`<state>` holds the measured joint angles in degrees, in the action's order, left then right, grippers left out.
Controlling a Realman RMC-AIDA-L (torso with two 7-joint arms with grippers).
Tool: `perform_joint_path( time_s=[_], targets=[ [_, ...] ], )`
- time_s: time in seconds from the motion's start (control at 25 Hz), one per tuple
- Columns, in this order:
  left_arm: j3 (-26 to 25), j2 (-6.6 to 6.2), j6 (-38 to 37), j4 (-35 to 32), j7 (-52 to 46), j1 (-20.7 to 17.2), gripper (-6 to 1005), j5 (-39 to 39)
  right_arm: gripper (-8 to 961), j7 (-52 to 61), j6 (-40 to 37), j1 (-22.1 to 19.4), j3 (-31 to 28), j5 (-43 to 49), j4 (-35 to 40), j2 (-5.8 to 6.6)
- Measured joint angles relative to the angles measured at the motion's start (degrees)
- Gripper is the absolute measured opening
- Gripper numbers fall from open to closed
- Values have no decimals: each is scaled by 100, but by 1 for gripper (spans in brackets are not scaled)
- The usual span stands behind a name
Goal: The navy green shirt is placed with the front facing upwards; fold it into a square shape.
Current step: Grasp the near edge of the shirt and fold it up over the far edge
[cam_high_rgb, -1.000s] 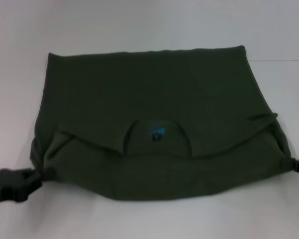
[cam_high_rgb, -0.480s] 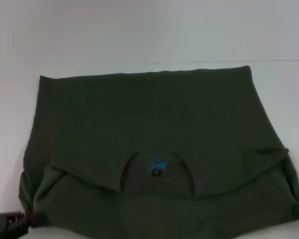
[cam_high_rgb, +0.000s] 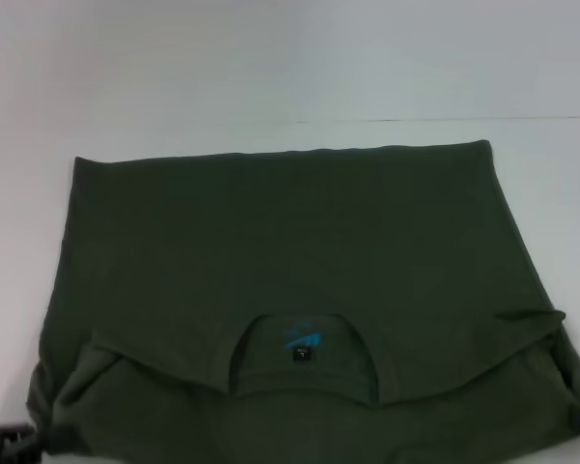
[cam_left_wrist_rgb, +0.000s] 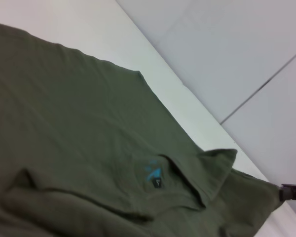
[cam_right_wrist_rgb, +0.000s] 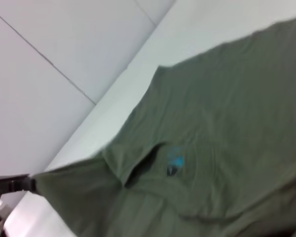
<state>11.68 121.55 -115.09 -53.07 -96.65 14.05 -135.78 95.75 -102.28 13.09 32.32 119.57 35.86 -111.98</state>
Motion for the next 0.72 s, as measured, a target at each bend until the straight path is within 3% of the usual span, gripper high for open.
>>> perform_joint_path(
  time_s=[0.36,0.52,0.56,0.72],
  targets=[
    [-477,-363,708,183,-475,970,81,108,46,-10,167,887,-1219,-40,16,32],
    [-443,-553,1597,443,-775,1539,82,193,46,52,773,1414,-1534,-39,-28,40],
    [-426,-615,2103,588,-878,1819,83,196,46,59,942,1525,-1557,-39,-32,32],
    [-406,-641,2936,822,-942,2178,84,198,46,73,1813,2009,-1536,-39,-171,4]
  ],
)
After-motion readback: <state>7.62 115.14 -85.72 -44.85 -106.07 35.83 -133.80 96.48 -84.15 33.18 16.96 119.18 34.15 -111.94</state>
